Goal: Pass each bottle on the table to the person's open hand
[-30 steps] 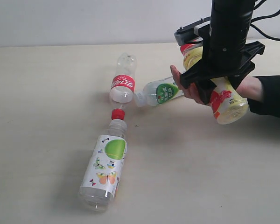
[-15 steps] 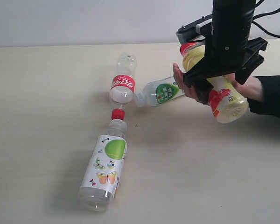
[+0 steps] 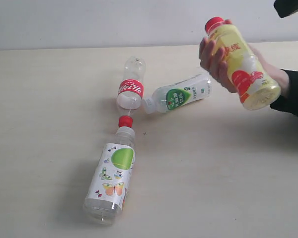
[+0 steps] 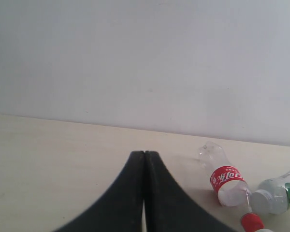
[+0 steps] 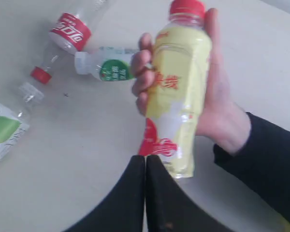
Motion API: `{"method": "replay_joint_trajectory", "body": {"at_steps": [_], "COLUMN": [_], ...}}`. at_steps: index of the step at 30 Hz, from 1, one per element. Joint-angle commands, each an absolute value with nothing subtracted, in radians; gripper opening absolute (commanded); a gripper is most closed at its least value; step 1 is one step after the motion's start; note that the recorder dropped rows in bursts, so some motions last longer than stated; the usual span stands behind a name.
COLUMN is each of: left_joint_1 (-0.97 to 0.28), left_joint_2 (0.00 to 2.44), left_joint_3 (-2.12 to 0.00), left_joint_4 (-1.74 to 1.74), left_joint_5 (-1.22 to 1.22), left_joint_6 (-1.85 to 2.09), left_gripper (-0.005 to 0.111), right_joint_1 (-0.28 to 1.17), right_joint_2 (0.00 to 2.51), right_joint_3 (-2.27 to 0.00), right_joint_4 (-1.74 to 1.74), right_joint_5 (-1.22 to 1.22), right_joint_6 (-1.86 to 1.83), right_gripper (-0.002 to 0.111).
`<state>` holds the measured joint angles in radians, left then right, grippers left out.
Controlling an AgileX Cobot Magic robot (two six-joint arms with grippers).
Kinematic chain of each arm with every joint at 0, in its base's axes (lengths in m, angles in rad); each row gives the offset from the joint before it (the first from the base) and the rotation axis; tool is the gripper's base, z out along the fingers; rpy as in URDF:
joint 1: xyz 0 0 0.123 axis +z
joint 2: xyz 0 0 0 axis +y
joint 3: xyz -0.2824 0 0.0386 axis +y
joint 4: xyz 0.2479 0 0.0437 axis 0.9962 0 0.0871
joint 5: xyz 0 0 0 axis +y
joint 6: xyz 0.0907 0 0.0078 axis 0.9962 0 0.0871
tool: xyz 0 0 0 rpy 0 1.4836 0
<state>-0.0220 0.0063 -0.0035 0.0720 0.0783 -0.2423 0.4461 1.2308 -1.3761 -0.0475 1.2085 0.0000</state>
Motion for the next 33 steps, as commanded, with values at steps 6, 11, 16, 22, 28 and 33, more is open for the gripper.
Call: {"method": "replay_joint_trajectory", "body": {"at_steps": [6, 11, 16, 22, 28, 33], "left_joint_1": [-0.02, -0.02, -0.02, -0.02, -0.02, -0.02], "left_joint_2": [0.0, 0.0, 0.0, 0.0, 0.0, 0.0], "left_joint_3": [0.0, 0.0, 0.0, 0.0, 0.0, 0.0], "left_joint_4": [0.075, 0.075, 0.075, 0.075, 0.075, 0.075], "left_joint_5": [0.077, 0.077, 0.077, 0.077, 0.077, 0.077], "left_joint_6": [-0.241, -0.241, -0.241, -0.241, -0.241, -0.241], "left_gripper": [0.0, 0.0, 0.0, 0.0, 0.0, 0.0], "right_joint_1": [0.442, 0.442, 0.442, 0.468, 0.47, 0.471], "right_joint_2": [0.735, 0.54, 0.408, 0.31, 0.191, 0.104], "right_joint_3": [-0.885, -0.696, -0.58, -0.504, -0.494, -0.494], "right_joint_4": [0.125, 0.122, 0.122, 0.126, 0.109, 0.089], "right_joint_5": [0.829, 0.737, 0.695, 0.633, 0.644, 0.654], "right_joint_6": [-0.144, -0.183, -0.192, -0.189, -0.189, -0.189], "right_gripper": [0.001, 0.001, 0.001, 0.001, 0.001, 0.001]}}
